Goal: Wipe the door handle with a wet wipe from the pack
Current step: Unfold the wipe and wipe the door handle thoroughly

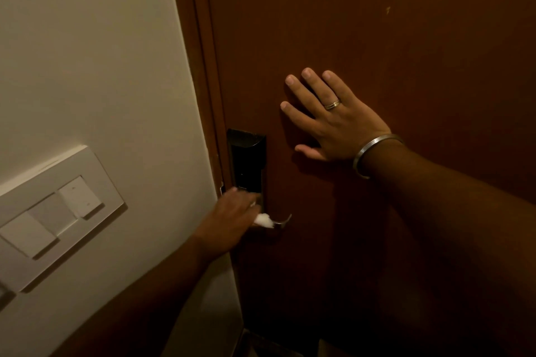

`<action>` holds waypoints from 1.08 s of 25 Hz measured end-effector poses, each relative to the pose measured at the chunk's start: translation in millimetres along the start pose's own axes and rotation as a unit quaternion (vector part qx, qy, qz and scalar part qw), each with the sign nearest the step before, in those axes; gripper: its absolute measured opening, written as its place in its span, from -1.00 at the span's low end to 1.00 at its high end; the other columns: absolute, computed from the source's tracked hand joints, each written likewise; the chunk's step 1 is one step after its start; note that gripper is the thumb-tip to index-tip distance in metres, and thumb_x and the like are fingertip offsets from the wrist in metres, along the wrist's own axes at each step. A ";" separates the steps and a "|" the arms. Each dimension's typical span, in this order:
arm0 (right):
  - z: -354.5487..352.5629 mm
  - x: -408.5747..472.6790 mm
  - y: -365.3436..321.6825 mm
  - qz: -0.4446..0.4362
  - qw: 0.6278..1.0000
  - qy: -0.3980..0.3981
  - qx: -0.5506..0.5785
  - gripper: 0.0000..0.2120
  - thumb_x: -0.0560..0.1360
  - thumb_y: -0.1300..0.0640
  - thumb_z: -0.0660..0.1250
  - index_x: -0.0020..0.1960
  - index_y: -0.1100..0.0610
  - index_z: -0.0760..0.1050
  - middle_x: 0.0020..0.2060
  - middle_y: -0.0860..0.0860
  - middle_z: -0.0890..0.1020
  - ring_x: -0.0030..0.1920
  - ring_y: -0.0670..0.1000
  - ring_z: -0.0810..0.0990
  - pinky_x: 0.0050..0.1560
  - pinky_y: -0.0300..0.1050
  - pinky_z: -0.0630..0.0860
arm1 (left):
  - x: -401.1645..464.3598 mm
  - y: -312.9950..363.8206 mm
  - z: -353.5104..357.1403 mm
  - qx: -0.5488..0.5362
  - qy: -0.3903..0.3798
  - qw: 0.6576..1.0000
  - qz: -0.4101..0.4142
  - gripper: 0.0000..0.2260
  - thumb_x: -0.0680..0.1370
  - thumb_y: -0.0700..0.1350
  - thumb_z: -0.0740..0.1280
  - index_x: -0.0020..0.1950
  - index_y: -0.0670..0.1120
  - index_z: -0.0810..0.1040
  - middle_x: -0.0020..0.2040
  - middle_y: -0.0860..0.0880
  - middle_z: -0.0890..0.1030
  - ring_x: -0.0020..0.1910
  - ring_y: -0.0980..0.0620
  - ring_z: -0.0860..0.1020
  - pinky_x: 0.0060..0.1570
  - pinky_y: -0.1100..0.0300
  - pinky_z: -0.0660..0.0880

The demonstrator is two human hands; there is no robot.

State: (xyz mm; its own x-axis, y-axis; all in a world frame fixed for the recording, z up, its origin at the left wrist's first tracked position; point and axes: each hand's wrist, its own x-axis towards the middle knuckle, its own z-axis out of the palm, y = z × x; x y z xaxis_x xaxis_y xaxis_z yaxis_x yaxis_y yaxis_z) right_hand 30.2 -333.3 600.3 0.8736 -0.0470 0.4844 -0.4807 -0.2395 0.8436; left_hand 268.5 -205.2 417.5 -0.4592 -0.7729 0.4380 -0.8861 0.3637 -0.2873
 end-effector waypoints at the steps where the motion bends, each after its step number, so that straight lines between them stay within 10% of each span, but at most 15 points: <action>1: 0.2 0.4 0.5 0.001 1.000 -0.001 0.001 -0.19 0.53 -0.40 -0.01 0.58 0.12 0.16 0.56 0.30 0.14 0.54 0.34 0.16 0.53 0.25 0.06 | -0.4 -5.1 -1.5 0.036 0.007 0.999 0.007 -0.74 0.45 -0.08 0.36 0.11 -0.12 0.55 0.12 -0.18 0.59 0.09 -0.16 0.54 0.11 -0.13 0.50; 6: -0.8 1.4 1.2 0.002 1.000 0.003 0.006 -0.21 0.53 -0.39 0.00 0.57 0.12 0.20 0.56 0.29 0.16 0.54 0.33 0.18 0.52 0.25 0.09 | 43.4 61.9 13.2 -0.075 -0.133 0.985 -0.079 -0.79 0.54 0.09 0.30 0.02 -0.02 0.43 -0.16 -0.06 0.63 -0.26 0.00 0.55 -0.18 0.04 0.48; 12: -1.6 0.8 0.4 -0.001 1.000 0.000 0.006 -0.21 0.53 -0.39 -0.01 0.57 0.12 0.19 0.56 0.29 0.17 0.54 0.33 0.18 0.52 0.25 0.09 | 19.0 -5.7 -0.9 -0.003 -0.121 0.991 0.058 -0.82 0.47 0.01 0.40 -0.02 0.00 0.47 -0.12 -0.02 0.59 -0.15 0.02 0.54 -0.08 0.08 0.49; 17: -3.9 0.5 1.0 -0.001 1.000 -0.006 0.008 -0.21 0.54 -0.39 -0.01 0.57 0.12 0.19 0.55 0.29 0.17 0.54 0.33 0.18 0.51 0.25 0.12 | 58.5 67.3 10.1 -0.083 -0.188 0.970 -0.128 -0.66 0.59 0.18 0.13 0.04 -0.05 0.49 -0.21 -0.03 0.62 -0.32 0.03 0.56 -0.25 0.12 0.49; 22: -2.9 0.1 0.0 0.001 1.000 0.000 0.000 -0.20 0.54 -0.40 -0.02 0.57 0.12 0.18 0.55 0.29 0.17 0.54 0.33 0.19 0.52 0.25 0.11 | 7.9 8.6 -11.7 0.021 -0.061 0.998 -0.018 -0.80 0.45 0.03 0.44 -0.03 -0.04 0.56 -0.02 -0.13 0.61 -0.06 -0.10 0.57 -0.06 -0.03 0.51; 27: -3.6 1.1 0.3 0.002 1.000 -0.004 0.006 -0.20 0.53 -0.40 -0.02 0.57 0.11 0.18 0.56 0.29 0.17 0.54 0.33 0.18 0.52 0.25 0.10 | 49.7 58.5 -3.5 -0.015 -0.210 0.970 -0.118 -0.70 0.56 0.16 0.22 -0.01 -0.07 0.50 -0.09 -0.07 0.62 -0.16 -0.02 0.55 -0.12 0.06 0.46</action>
State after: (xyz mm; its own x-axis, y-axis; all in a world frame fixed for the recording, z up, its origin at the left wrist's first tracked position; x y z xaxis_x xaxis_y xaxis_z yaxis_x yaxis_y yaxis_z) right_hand 30.7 -329.9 601.9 0.8727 -0.0552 0.4852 -0.4824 -0.2511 0.8392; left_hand 193.7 -220.5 425.4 -0.1825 -0.9781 0.1006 -0.9677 0.1605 -0.1943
